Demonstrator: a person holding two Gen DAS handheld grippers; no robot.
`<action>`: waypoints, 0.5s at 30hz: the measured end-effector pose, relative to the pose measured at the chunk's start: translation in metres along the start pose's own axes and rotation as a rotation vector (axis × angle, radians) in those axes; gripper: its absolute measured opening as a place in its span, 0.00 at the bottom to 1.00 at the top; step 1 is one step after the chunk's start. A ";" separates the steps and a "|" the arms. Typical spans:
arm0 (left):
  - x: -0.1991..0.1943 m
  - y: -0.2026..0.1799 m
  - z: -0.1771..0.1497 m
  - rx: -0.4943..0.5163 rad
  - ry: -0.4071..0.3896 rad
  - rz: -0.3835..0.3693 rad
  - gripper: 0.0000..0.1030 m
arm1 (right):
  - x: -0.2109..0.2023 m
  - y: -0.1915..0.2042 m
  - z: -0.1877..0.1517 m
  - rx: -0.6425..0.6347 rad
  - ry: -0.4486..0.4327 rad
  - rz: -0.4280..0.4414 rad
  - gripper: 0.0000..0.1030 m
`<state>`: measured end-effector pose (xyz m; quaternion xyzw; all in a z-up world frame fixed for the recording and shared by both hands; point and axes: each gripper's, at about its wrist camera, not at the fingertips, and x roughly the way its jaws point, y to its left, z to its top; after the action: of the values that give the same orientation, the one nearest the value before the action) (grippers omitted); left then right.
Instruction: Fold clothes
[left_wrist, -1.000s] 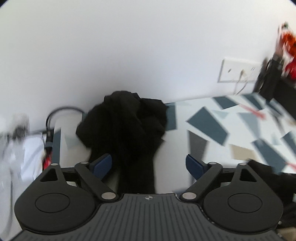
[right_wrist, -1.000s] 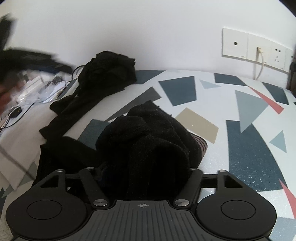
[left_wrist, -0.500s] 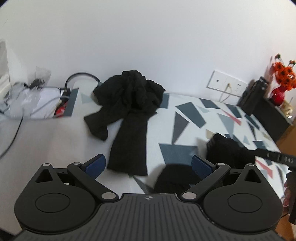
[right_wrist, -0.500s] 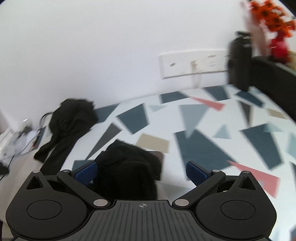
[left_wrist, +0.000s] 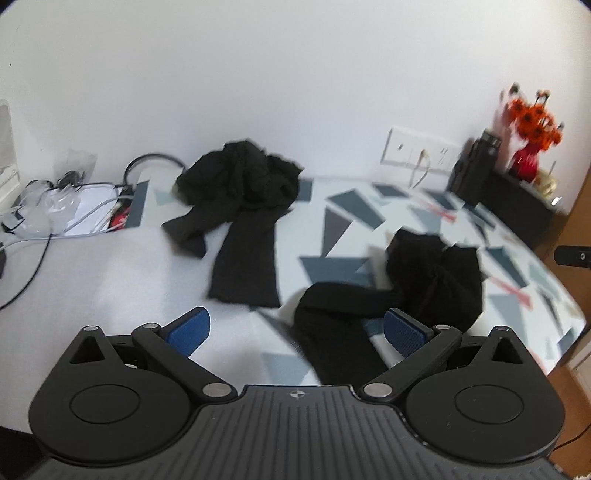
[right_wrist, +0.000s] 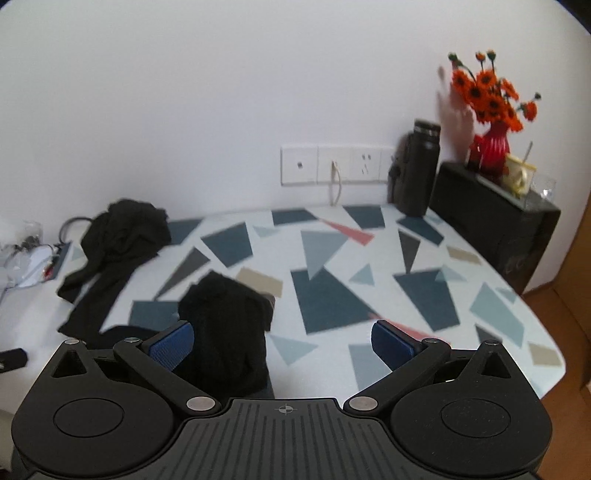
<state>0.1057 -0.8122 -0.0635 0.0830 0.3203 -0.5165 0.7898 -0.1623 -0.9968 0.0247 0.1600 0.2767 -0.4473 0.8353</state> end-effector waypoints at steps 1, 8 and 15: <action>-0.001 0.000 -0.001 -0.010 -0.011 -0.012 0.99 | -0.005 0.001 0.007 -0.012 -0.007 0.006 0.99; -0.004 0.002 -0.010 -0.044 -0.051 -0.022 0.99 | -0.013 0.013 0.052 -0.094 -0.054 0.009 0.99; -0.007 0.012 -0.016 -0.109 -0.072 0.028 0.99 | 0.020 0.017 0.095 -0.095 -0.051 0.100 0.95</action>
<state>0.1071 -0.7943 -0.0748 0.0260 0.3182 -0.4899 0.8112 -0.1086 -1.0498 0.0882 0.1224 0.2680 -0.3953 0.8700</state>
